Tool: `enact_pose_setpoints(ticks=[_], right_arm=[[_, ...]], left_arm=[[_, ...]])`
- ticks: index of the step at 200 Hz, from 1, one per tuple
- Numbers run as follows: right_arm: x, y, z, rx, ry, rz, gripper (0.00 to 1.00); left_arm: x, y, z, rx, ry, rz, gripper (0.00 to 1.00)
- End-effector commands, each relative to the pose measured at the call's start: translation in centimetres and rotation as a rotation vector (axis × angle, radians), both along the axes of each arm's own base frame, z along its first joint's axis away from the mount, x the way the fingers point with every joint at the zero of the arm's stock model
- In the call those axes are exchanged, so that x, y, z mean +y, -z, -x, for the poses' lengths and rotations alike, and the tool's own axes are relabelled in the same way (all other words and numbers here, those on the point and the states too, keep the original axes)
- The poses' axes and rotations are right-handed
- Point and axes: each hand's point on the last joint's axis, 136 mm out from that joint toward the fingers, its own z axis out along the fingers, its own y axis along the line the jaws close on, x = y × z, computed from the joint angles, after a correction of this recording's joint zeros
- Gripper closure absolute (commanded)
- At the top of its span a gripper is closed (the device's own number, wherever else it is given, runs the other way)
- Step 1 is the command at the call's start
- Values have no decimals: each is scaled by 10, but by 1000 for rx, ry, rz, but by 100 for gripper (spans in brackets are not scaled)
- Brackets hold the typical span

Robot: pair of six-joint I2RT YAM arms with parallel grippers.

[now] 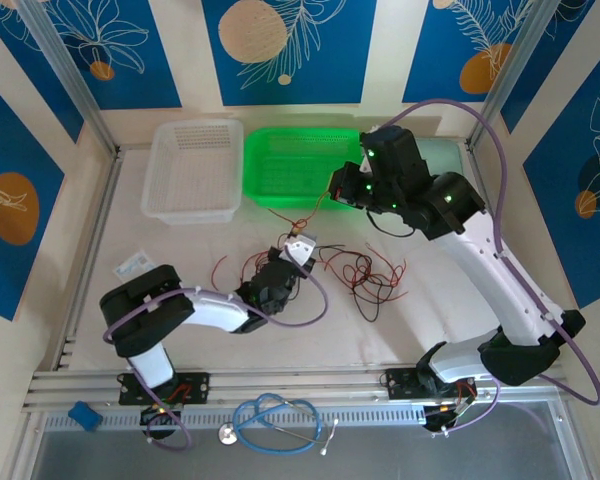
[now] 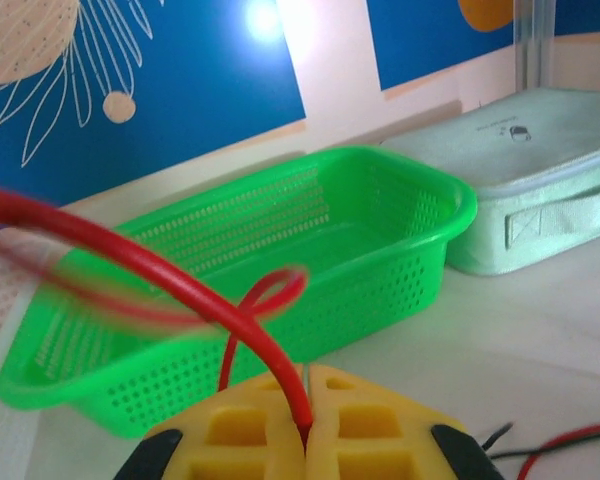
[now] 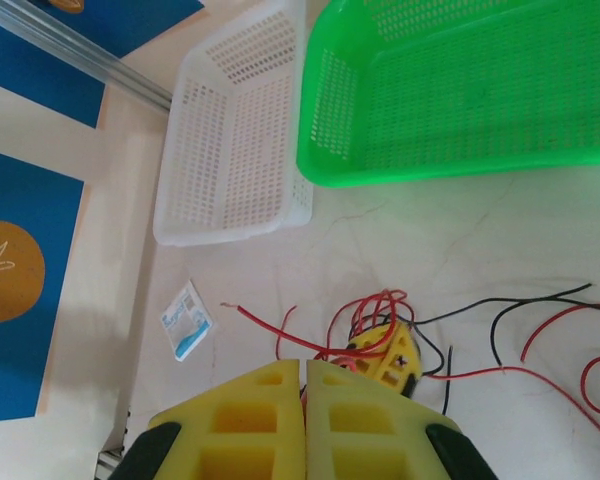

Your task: Untangle the cables

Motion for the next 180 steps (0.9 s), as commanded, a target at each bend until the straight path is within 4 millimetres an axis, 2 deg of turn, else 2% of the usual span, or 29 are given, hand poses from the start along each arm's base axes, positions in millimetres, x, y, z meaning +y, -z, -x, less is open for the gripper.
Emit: enact_pose_setpoints(ticks=[1,40,67,117,150,158,172,180], right_arm=[[-21,-39,0,-108,40,-15,100],[-44,-63,-12,-162,94,-13,100],[-59,-78,-19,-198,134,0,100],[-83,-97,-21,-242,195,-9,100],[-86,-101,-18,-249,193,-23,100],[-85,-101,-17,-250,186,-27,100],[-82,-105,-14,-254,165,-40,100],[-80,-107,-13,-256,151,-47,100]], left_arm=[[25,-1,9,13,-9,58,100],[49,16,37,49,69,105,100],[64,29,47,87,71,98,100],[92,40,53,117,1,100,100],[91,45,55,153,10,89,100],[88,45,56,161,26,82,87],[81,41,58,171,60,79,50],[78,36,59,176,76,74,39]])
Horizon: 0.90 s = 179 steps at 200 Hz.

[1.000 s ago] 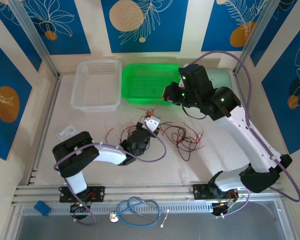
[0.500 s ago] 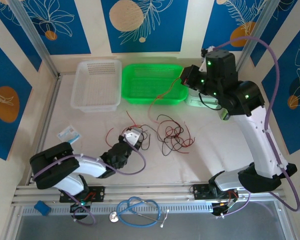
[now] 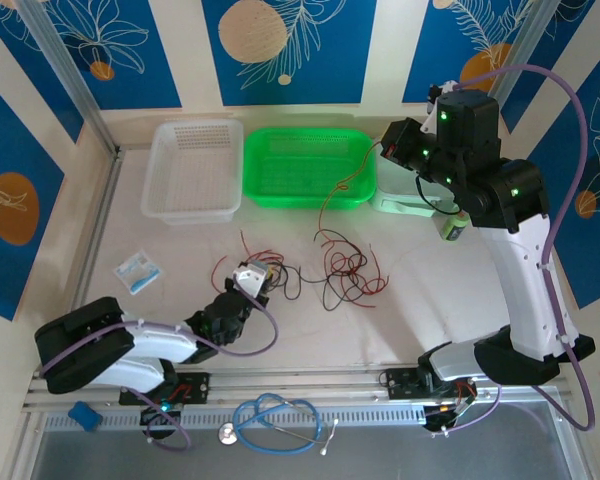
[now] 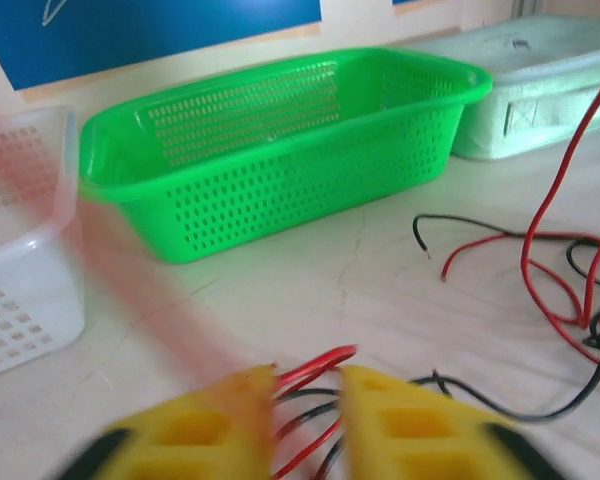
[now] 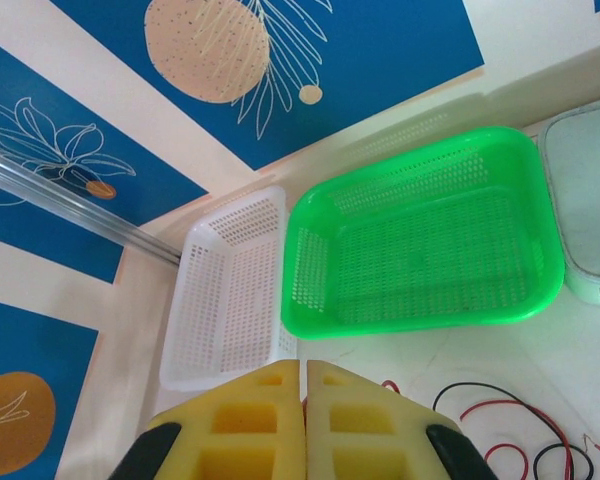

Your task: Untangle the cables

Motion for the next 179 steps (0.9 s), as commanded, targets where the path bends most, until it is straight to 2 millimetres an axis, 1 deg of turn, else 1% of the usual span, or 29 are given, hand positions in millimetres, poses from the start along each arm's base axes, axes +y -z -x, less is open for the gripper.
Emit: enact_pose_setpoints(ticks=[1,7,11,17,25,27,29,44,64,87,98,116,134,149,155,179], right_arm=[[2,-19,10,-47,-45,-18,100],[3,-21,11,-50,-56,-23,100],[5,-23,12,-52,-63,-27,100],[7,-26,13,-59,-77,-34,100],[9,-31,15,-67,-90,-41,100],[9,-32,15,-69,-94,-42,100],[9,-33,16,-73,-97,-44,100],[12,-43,19,-93,-119,-57,100],[15,-57,24,-124,-146,-79,100],[20,-76,33,-170,-192,-120,100],[22,-84,38,-188,-214,-140,100],[25,-97,44,-217,-241,-167,100],[24,-110,52,-251,-256,-191,100],[23,-120,56,-276,-263,-212,100],[23,-124,59,-286,-267,-220,100],[24,-136,65,-314,-284,-258,100]], left_arm=[[-9,-11,0,21,40,15,38],[-11,-17,1,22,50,10,33],[-13,-20,2,25,61,3,22],[-15,-27,2,28,73,-11,14],[-19,-37,3,29,95,-36,5],[-20,-39,3,30,101,-44,2],[-21,-41,4,31,106,-53,0],[-26,-59,6,42,145,-107,0],[-28,-80,10,45,178,-142,0],[-29,-101,17,27,220,-110,0],[-34,-112,20,12,249,-80,0],[-43,-122,21,-6,281,-52,0],[-59,-122,17,-14,315,-53,0],[-79,-117,12,-5,352,-58,0],[-87,-111,10,6,367,-59,0],[-118,-103,0,19,404,-2,0]])
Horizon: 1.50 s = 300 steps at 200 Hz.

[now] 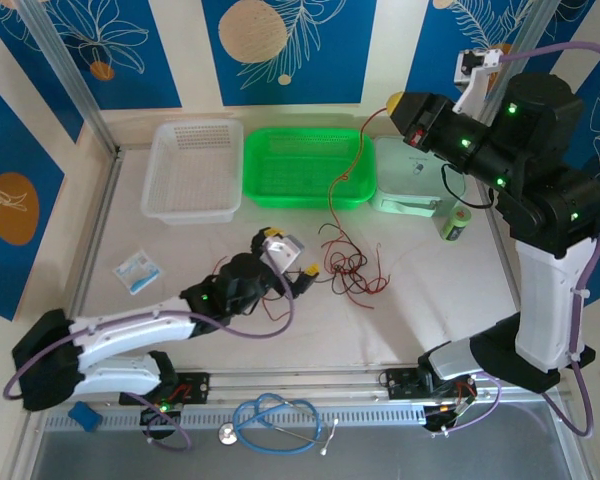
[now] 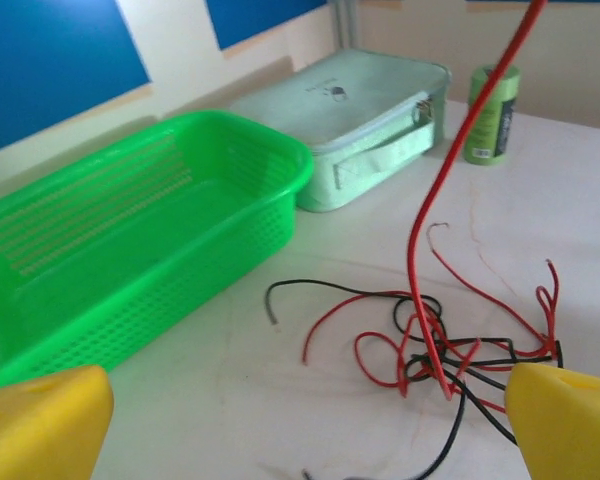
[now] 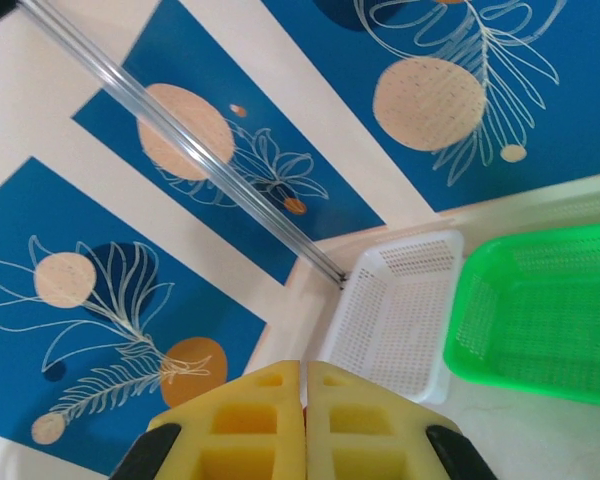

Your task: Untangle the cables

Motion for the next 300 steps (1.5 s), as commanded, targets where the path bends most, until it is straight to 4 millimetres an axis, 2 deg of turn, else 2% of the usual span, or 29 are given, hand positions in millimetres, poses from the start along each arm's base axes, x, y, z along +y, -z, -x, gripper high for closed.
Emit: enact_pose_setpoints(ticks=[1,37,66,96,104,112,123,130,148,169,196,228,269,300], right_arm=[[2,-23,11,-56,-40,-64,100],[2,-32,15,-78,-48,-91,100],[0,-33,15,-87,-40,-91,100],[1,-34,15,-93,-46,-95,100],[1,-37,16,-101,-49,-99,100],[0,-40,17,-111,-45,-103,100],[-3,-44,20,-124,-39,-107,100],[-5,-47,21,-137,-30,-110,100],[-14,-58,27,-178,-3,-117,100],[-26,-71,35,-231,40,-123,100],[-41,-79,38,-276,112,-119,100],[-51,-81,32,-294,180,-104,100],[-62,-94,21,-344,258,-105,100],[-65,-104,13,-377,291,-109,100]], left_arm=[[-31,-16,-6,-19,66,105,0],[-55,-17,-27,-59,34,221,0],[-76,-20,-28,-57,92,253,0],[-76,-7,-44,-61,9,205,1],[-73,-1,-52,-67,-33,184,6],[-70,6,-60,-66,-65,165,15],[-64,17,-69,-53,-108,150,39],[-59,24,-74,-42,-133,142,48],[-43,42,-84,-14,-190,121,53],[-19,66,-85,27,-243,87,60],[16,93,-79,78,-304,53,61],[46,115,-67,120,-352,27,60],[61,135,-61,156,-386,-9,58],[63,143,-60,178,-391,-17,50]])
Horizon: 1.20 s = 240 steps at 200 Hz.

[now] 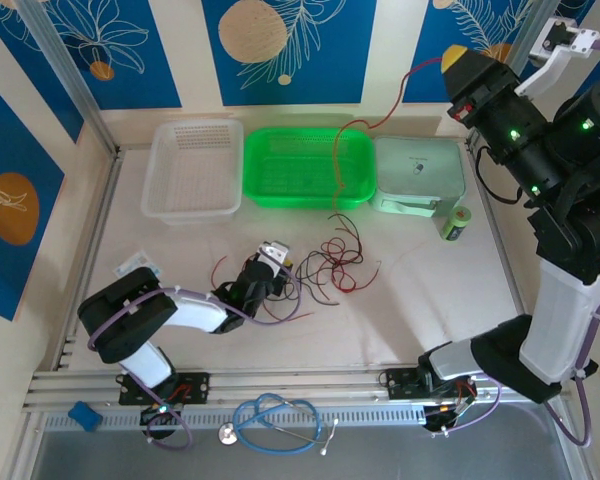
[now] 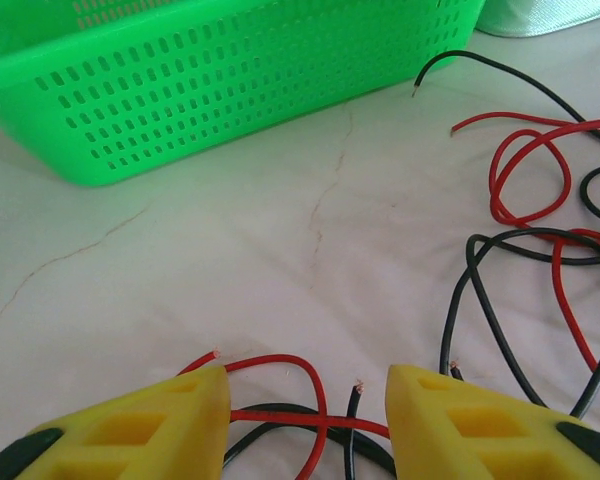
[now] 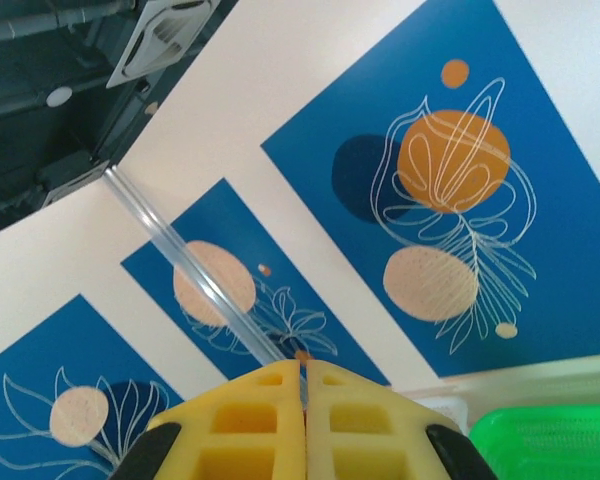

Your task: Untangle the cables

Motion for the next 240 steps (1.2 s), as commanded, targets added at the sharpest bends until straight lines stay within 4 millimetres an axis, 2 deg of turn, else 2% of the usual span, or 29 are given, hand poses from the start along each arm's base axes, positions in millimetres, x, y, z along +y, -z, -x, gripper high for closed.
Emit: enact_pose_setpoints(ticks=[1,39,64,92,119,156,177,202,215,240], right_arm=[[-13,-22,-1,-81,69,-17,100],[-7,-18,-22,-75,75,-13,100],[2,-14,-42,-69,65,0,100],[12,-8,-74,-62,53,17,100],[26,-2,-111,-64,23,26,100],[42,15,-163,-63,0,33,100],[52,31,-196,-54,-9,41,100],[61,60,-237,-20,4,63,100],[66,84,-259,26,17,81,100],[73,143,-295,163,36,138,100]], left_arm=[[8,5,-2,16,-38,8,50],[-1,-11,3,18,27,25,25],[-12,-43,7,1,99,34,17],[-18,-87,14,-28,165,21,13],[-10,-124,22,-62,183,28,11],[13,-150,34,-73,144,63,7],[26,-154,42,-43,113,79,6],[40,-157,50,-23,92,92,6],[46,-159,55,-22,85,103,5],[61,-165,61,-42,54,127,6]])
